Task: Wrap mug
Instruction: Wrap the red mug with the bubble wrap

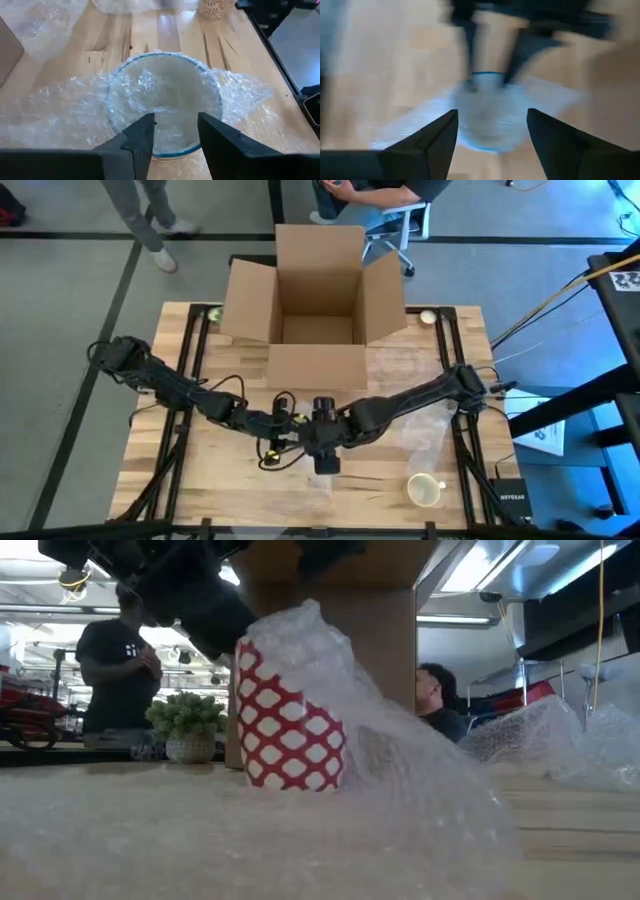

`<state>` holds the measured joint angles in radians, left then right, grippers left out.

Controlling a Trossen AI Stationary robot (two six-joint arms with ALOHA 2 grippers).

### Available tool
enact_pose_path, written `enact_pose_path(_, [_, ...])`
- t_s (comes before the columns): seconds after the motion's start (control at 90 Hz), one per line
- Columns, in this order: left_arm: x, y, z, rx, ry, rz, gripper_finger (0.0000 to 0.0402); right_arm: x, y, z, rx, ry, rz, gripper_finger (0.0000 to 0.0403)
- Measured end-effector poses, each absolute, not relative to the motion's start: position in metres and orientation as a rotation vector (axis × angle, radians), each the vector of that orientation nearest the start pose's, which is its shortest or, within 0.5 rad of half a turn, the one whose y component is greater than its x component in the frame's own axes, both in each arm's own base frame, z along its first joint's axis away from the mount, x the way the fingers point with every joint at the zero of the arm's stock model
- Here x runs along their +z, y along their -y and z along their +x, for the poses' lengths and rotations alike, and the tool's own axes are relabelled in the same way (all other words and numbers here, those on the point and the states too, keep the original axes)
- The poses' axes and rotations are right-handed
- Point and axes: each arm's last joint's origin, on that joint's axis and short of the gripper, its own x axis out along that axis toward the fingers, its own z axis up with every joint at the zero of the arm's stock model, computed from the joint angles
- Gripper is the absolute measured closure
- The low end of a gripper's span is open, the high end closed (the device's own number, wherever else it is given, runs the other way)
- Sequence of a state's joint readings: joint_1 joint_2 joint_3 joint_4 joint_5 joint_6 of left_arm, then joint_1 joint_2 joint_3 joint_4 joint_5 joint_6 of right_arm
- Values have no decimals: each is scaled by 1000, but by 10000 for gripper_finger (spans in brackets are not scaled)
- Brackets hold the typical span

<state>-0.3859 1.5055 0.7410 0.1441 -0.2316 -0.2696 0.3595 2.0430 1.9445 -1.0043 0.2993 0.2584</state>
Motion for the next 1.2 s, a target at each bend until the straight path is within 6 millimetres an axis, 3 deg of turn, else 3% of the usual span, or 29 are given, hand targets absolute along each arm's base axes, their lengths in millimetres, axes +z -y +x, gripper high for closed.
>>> enact_pose_path(0.144, [185,107,280,-70,-605,-76,266,269,-137,413,-133,-1041,-127,178])
enact_pose_path(0.356, [185,107,280,-71,-605,-76,266,223,-119,413,-235,-1075,-54,178])
enact_pose_path(0.722, [186,107,281,-78,-598,-71,266,183,-106,419,-245,-1049,88,178])
enact_pose_path(0.9, [186,107,280,-78,-600,-68,266,186,-107,420,-211,-1061,106,178])
enact_pose_path(1.2, [185,107,279,-71,-609,-65,266,238,-110,420,-160,-1083,76,178])
